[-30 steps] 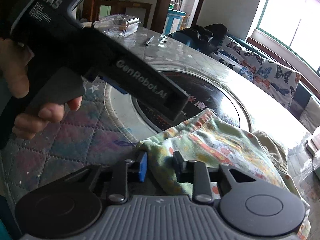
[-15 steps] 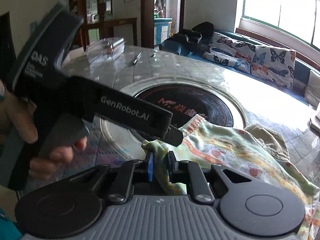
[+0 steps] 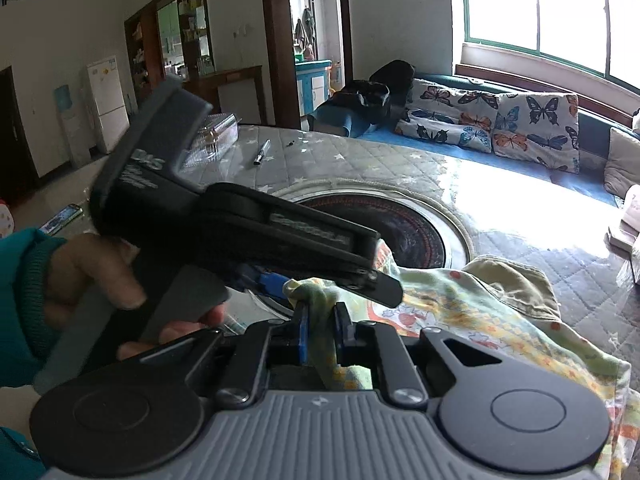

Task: Fold clothes

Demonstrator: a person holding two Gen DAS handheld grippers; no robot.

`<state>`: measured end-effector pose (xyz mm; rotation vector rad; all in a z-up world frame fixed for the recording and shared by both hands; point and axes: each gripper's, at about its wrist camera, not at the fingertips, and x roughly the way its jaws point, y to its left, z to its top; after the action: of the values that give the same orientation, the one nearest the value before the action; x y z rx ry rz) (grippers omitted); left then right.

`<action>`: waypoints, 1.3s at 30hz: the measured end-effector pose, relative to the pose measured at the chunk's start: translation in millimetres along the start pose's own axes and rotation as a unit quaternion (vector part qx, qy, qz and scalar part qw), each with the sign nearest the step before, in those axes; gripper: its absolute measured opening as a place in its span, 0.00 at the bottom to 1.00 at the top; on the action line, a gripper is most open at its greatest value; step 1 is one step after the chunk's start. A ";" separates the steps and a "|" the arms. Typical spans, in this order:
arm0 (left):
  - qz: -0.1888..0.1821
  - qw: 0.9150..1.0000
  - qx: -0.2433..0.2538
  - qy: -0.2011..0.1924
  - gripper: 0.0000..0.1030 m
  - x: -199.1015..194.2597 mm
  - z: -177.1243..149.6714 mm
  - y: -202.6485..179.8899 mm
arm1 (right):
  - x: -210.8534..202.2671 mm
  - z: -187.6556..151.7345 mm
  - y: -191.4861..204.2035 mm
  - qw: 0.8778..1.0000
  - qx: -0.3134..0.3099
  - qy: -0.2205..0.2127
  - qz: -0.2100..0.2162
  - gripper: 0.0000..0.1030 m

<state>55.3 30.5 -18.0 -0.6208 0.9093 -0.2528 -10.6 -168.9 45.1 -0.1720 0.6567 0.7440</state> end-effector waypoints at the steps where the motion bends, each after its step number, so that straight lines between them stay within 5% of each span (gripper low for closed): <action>1: -0.002 1.000 -0.003 0.001 0.75 2.5 1.2 -0.5 | -0.5 -0.6 -0.9 1.000 0.001 0.000 0.002 0.11; 3: -0.010 1.000 -0.011 0.005 0.58 6.8 3.1 -0.1 | -1.1 -1.9 -2.6 1.000 0.004 -0.001 0.005 0.11; 12: -0.011 0.999 -0.028 0.011 0.25 14.6 2.0 4.6 | 0.0 -11.3 -8.7 1.000 0.023 -0.001 0.022 0.19; 18: -0.008 1.000 -0.023 0.010 0.24 16.6 1.2 4.3 | -12.7 -13.9 -24.0 0.999 0.038 -0.012 0.004 0.34; 24: -0.004 1.000 -0.017 0.008 0.24 17.6 0.1 2.9 | -26.3 -25.9 -66.0 0.994 0.079 -0.014 -0.074 0.45; 32: 0.000 1.000 -0.006 0.005 0.28 17.4 -1.4 0.4 | -38.3 -59.0 -145.1 0.968 0.167 -0.004 -0.190 0.53; 39: 0.000 1.000 -0.005 0.012 0.32 17.2 -0.3 -1.6 | -41.4 -79.0 -182.2 0.949 0.214 -0.005 -0.231 0.59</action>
<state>65.4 21.2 -28.4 -0.6286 0.9337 -0.2566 50.9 -355.1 -6.5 0.0783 0.7192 0.1421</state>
